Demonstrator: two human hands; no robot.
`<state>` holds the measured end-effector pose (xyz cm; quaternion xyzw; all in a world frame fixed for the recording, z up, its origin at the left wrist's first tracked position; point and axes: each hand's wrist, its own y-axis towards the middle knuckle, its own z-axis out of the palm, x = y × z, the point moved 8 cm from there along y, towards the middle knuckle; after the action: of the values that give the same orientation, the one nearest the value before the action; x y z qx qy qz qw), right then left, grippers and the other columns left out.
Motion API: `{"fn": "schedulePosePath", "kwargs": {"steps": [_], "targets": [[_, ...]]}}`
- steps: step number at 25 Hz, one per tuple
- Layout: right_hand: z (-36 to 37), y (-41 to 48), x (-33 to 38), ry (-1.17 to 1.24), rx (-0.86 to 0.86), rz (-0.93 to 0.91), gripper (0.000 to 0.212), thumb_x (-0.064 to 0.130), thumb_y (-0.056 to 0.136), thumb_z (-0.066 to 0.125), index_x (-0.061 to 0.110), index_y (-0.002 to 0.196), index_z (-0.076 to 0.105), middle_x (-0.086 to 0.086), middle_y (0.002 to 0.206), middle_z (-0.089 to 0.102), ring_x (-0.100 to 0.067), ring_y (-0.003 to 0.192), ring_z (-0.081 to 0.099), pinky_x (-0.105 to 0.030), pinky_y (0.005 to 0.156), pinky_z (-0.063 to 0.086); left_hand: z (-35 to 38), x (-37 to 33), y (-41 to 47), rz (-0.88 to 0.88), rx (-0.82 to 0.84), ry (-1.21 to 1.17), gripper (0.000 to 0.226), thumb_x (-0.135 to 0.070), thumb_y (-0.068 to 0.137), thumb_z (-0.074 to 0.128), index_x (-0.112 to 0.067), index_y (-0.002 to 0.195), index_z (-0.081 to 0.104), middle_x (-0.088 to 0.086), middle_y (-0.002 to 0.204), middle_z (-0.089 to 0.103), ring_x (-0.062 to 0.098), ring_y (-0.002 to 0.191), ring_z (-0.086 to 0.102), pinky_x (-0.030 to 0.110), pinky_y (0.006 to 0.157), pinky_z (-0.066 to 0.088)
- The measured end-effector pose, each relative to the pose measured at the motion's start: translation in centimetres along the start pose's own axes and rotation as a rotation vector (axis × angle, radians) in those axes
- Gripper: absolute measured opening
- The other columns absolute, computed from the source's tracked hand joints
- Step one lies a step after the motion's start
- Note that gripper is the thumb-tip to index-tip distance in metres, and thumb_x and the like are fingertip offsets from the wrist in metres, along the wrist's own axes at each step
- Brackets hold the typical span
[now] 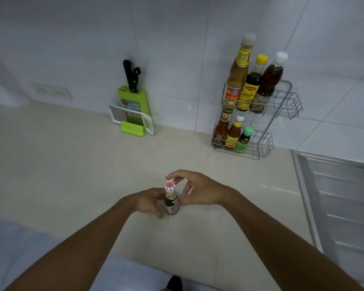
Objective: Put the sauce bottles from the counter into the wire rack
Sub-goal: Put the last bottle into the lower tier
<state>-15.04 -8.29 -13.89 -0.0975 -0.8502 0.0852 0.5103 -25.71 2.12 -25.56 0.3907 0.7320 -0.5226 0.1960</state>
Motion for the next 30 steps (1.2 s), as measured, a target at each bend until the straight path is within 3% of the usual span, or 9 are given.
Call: {"fn": "schedulePosePath", "kwargs": {"steps": [3,7,12,17,19,22,24,26,30], "targets": [[1.0,0.5,0.9,-0.083,-0.169,-0.059,0.044,0.026,0.083,0.080,0.036,0.123,0.067,0.010,0.119,0.067,-0.015,0.081,0.070,-0.031,0.077,0.059,1.8,-0.1,0.4,0.102,-0.192,-0.149,0.038,-0.027,0.076,0.083,-0.039,0.108,0.066,-0.015,0.102,0.073,0.011,0.100,0.068,0.033,0.093,0.053],[-0.4,-0.5,0.6,-0.203,-0.320,-0.063,0.028,0.028,0.089,0.074,0.030,0.116,0.073,0.007,0.107,0.074,-0.010,0.084,0.068,-0.022,0.078,0.057,2.8,-1.6,0.2,0.195,-0.219,-0.226,0.046,-0.029,0.083,0.077,-0.032,0.124,0.058,-0.019,0.103,0.067,-0.007,0.095,0.061,0.025,0.094,0.047],[-7.8,-5.0,2.9,-0.263,-0.435,-0.078,0.022,0.042,0.084,0.072,0.026,0.100,0.068,0.006,0.080,0.070,-0.013,0.067,0.063,-0.028,0.058,0.051,2.2,-8.3,-1.2,0.294,-0.144,-0.345,0.029,-0.004,0.074,0.060,-0.022,0.096,0.062,0.008,0.077,0.049,0.020,0.064,0.047,0.032,0.061,0.042],[-13.0,-8.3,7.2,-0.702,-0.530,-0.202,0.023,0.037,0.085,0.041,0.022,0.098,0.052,0.001,0.071,0.061,-0.022,0.061,0.052,-0.038,0.052,0.045,1.5,-18.5,-2.1,0.400,-0.036,-0.277,0.014,-0.005,0.063,0.062,-0.009,0.075,0.058,0.010,0.069,0.057,0.024,0.061,0.056,0.032,0.063,0.047],[-15.1,-9.4,6.4,-0.599,-0.640,-0.110,0.019,0.034,0.088,0.037,0.022,0.097,0.048,0.007,0.066,0.054,-0.019,0.058,0.048,-0.034,0.052,0.039,0.3,-21.3,-2.3,0.394,-0.245,-0.099,0.014,-0.019,0.065,0.069,-0.025,0.073,0.059,0.001,0.068,0.059,0.020,0.059,0.057,0.029,0.063,0.046],[-17.3,-11.3,1.6,-0.203,-0.819,0.215,0.021,0.025,0.101,0.035,0.017,0.085,0.046,-0.001,0.065,0.049,-0.016,0.055,0.044,-0.031,0.052,0.033,-1.4,-25.5,-4.1,0.340,-0.808,0.677,0.031,-0.046,0.074,0.067,-0.033,0.101,0.061,-0.008,0.090,0.070,0.018,0.079,0.067,0.025,0.062,0.040],[-17.0,-12.4,-1.1,0.099,-0.763,0.404,0.029,0.024,0.102,0.032,0.015,0.077,0.044,-0.002,0.062,0.040,-0.015,0.051,0.035,-0.027,0.049,0.025,-0.5,-27.4,-4.2,0.383,-0.908,0.856,0.036,-0.048,0.079,0.063,-0.032,0.110,0.059,-0.007,0.099,0.072,0.018,0.086,0.069,0.026,0.062,0.041],[-17.6,-13.5,-0.8,0.067,-0.688,0.400,0.030,0.027,0.102,0.034,0.015,0.080,0.052,0.002,0.065,0.046,-0.013,0.055,0.041,-0.026,0.050,0.029,0.0,-27.6,-3.3,0.378,-0.726,0.671,0.038,-0.048,0.073,0.066,-0.033,0.108,0.060,-0.007,0.095,0.072,0.017,0.084,0.069,0.027,0.065,0.050],[-19.5,-15.6,3.8,-0.275,-0.684,-0.055,0.019,0.020,0.093,0.043,0.027,0.083,0.057,0.019,0.068,0.059,-0.005,0.062,0.051,-0.021,0.056,0.037,3.1,-27.9,-0.9,0.334,0.038,-0.069,0.021,-0.016,0.068,0.074,-0.021,0.087,0.066,0.003,0.070,0.065,0.019,0.057,0.061,0.034,0.061,0.053]]}}
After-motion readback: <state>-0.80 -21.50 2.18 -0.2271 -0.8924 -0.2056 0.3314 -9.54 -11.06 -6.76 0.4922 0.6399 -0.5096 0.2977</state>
